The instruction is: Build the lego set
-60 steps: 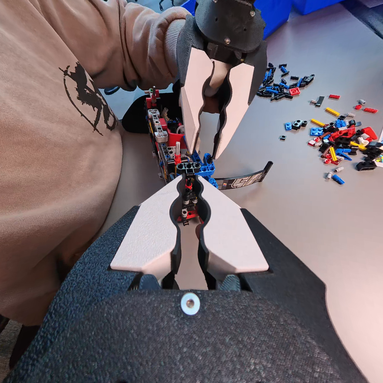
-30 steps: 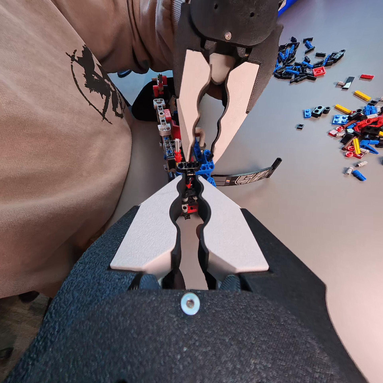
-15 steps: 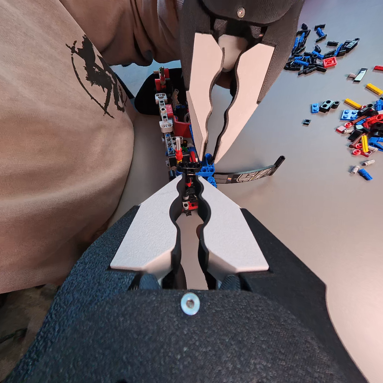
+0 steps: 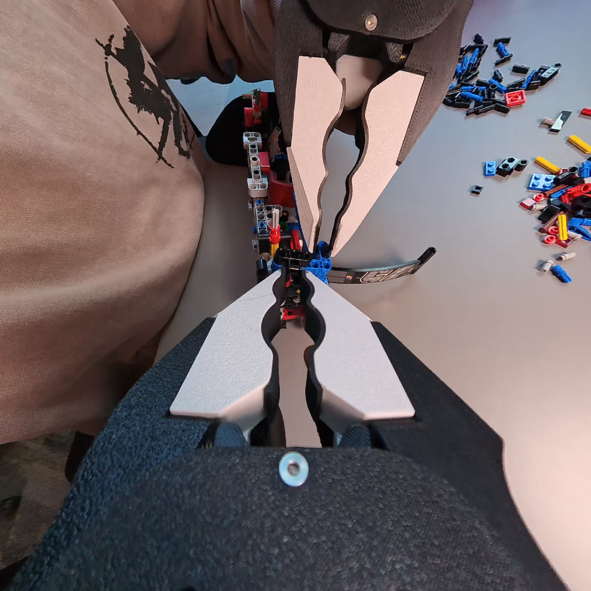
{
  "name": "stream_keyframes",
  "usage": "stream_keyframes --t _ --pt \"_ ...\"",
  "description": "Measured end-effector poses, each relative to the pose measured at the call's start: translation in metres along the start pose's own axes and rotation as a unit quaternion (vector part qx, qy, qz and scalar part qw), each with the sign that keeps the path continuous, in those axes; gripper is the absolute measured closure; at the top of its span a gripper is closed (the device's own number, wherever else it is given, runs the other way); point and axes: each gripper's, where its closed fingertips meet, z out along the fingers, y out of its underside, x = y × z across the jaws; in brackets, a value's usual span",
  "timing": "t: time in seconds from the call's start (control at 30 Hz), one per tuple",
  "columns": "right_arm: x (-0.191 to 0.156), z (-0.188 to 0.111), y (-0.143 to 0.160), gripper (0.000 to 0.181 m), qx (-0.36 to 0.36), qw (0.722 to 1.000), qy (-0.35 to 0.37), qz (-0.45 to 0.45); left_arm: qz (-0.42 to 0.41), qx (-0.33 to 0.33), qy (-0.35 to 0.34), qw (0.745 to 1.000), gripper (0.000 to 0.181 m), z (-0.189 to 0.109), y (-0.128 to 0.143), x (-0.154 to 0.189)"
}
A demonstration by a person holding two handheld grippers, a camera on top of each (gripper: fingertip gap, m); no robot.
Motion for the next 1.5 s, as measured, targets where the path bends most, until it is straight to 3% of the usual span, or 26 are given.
stream_keyframes --t 0.1,0.2,0.33,0.5,0.6,0.77,0.97,1.2,1.5 --pt "-0.002 -0.001 0.0 0.171 0.003 1.0 0.022 -0.017 -0.004 0.002 0.005 1.0 0.175 0.0 -0.001 0.001" --pt "-0.007 -0.006 -0.005 0.149 0.016 0.993 0.074 -0.093 -0.008 0.003 0.007 1.0 0.175 0.0 -0.001 0.001" --pt "-0.007 0.0 -0.006 0.124 -0.034 0.932 0.217 -0.288 -0.014 0.001 0.01 1.0 0.175 0.001 -0.001 0.001" --pt "-0.011 0.016 -0.003 0.104 -0.082 0.864 0.285 -0.407 -0.024 -0.007 0.004 1.0 0.176 0.001 -0.001 0.001" --pt "-0.011 0.022 0.006 0.11 -0.1 0.844 0.303 -0.43 -0.028 -0.013 -0.005 1.0 0.176 0.001 0.0 0.0" --pt "-0.011 0.011 0.004 0.126 -0.086 0.854 0.306 -0.411 -0.028 -0.018 -0.008 0.999 0.176 0.0 -0.001 0.0" --pt "-0.004 0.015 0.008 0.131 -0.124 0.825 0.323 -0.447 -0.033 -0.022 -0.02 0.999 0.176 0.001 -0.001 -0.001" --pt "-0.007 0.013 0.004 0.143 -0.121 0.831 0.323 -0.436 -0.041 -0.029 -0.025 0.998 0.176 0.002 -0.002 0.001" --pt "-0.006 0.012 0.005 0.145 -0.106 0.832 0.33 -0.433 -0.045 -0.032 -0.03 0.998 0.176 0.002 -0.002 0.0"
